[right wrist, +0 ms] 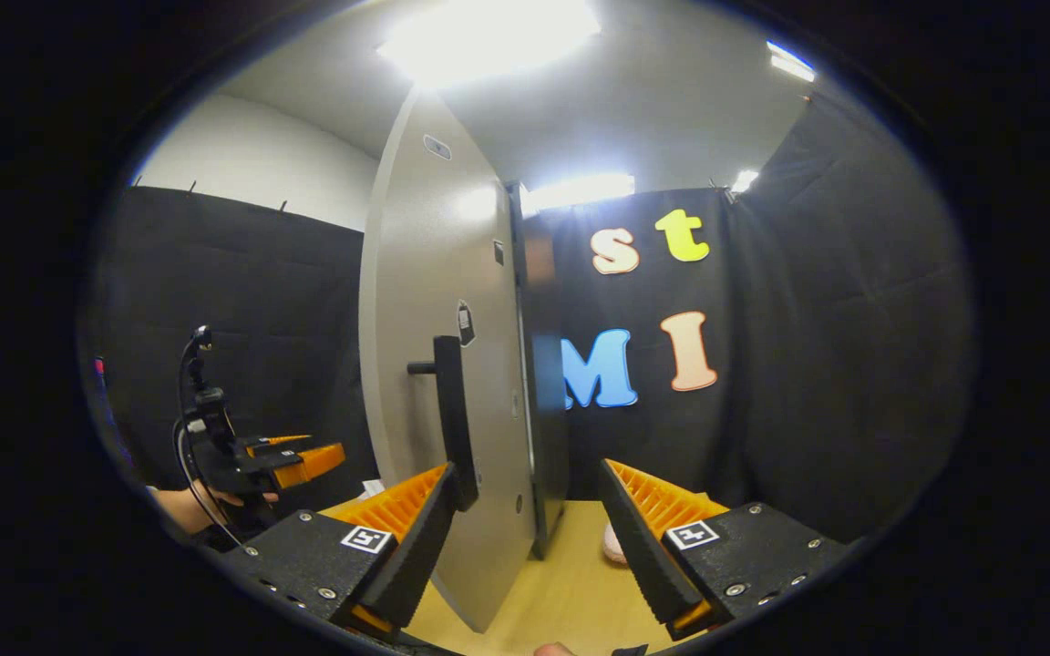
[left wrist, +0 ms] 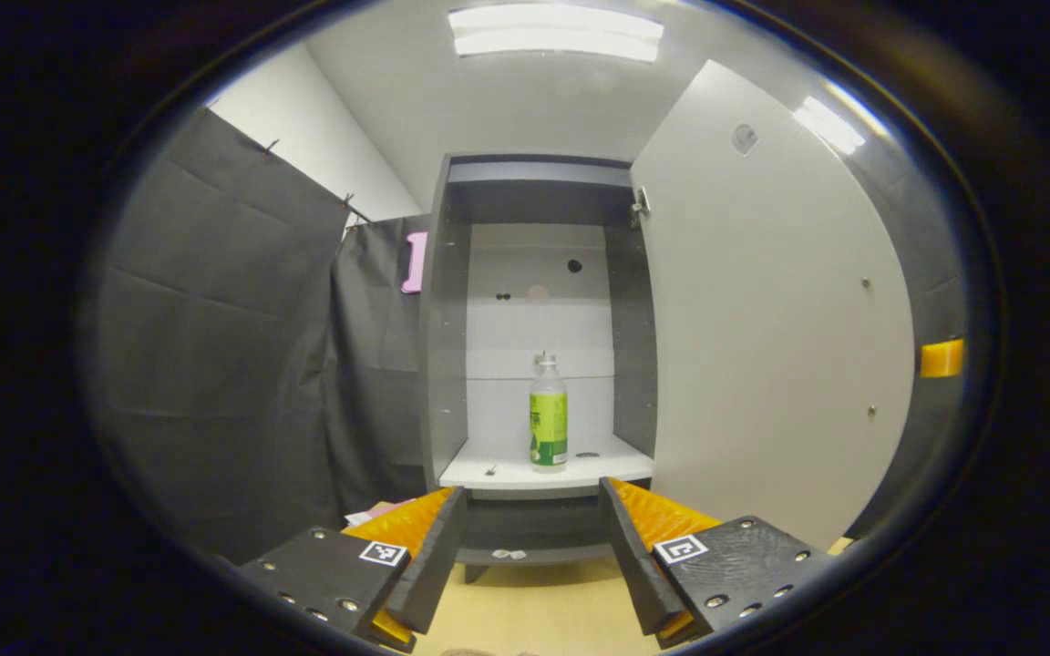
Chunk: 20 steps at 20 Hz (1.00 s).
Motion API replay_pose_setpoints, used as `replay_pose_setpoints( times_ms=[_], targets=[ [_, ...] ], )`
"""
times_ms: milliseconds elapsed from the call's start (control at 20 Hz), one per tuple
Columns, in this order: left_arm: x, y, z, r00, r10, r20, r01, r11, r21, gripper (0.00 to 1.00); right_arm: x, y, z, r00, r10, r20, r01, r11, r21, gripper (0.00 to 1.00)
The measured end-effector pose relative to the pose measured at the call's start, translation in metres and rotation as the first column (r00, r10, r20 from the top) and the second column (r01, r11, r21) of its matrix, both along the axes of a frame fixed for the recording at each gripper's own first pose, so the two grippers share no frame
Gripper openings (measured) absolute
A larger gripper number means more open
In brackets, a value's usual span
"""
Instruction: Open the cabinet door with the right hand, grasp the bottle in the cabinet with the left hand and place it on the coaster, then close the cabinet door with the right hand.
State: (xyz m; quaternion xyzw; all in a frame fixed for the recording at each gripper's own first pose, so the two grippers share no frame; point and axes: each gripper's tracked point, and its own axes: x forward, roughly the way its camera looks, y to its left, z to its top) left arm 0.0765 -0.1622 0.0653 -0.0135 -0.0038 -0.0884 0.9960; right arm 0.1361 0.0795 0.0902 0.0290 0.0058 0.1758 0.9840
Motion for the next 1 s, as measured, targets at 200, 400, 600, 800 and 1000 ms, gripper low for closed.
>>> replay_pose_setpoints(
  times_ms=[200, 400, 600, 800, 1000],
  targets=[
    [0.055, -0.011, 0.003, 0.998, -0.055, 0.004, 0.055, 0.999, 0.003, 0.83, 0.01, -0.034, -0.027, 0.984, -0.172, -0.037, 0.17, 0.984, -0.044, 0.93],
    [0.118, -0.02, 0.003, 0.994, -0.112, -0.002, 0.112, 0.993, -0.042, 0.83, 0.016, -0.044, -0.044, 0.958, -0.277, -0.08, 0.273, 0.96, -0.056, 0.94],
    [0.173, -0.025, 0.006, 0.99, -0.143, 0.0, 0.143, 0.988, -0.056, 0.8, 0.021, -0.049, -0.055, 0.929, -0.356, -0.102, 0.351, 0.934, -0.065, 0.94],
    [0.221, -0.039, -0.003, 0.985, -0.173, -0.004, 0.172, 0.985, -0.026, 0.82, 0.021, -0.056, -0.066, 0.899, -0.418, -0.129, 0.412, 0.908, -0.071, 0.94],
    [0.259, -0.057, -0.02, 0.98, -0.197, -0.02, 0.197, 0.98, 0.0, 0.87, 0.018, -0.061, -0.077, 0.87, -0.465, -0.161, 0.46, 0.885, -0.074, 0.94]
  ],
)
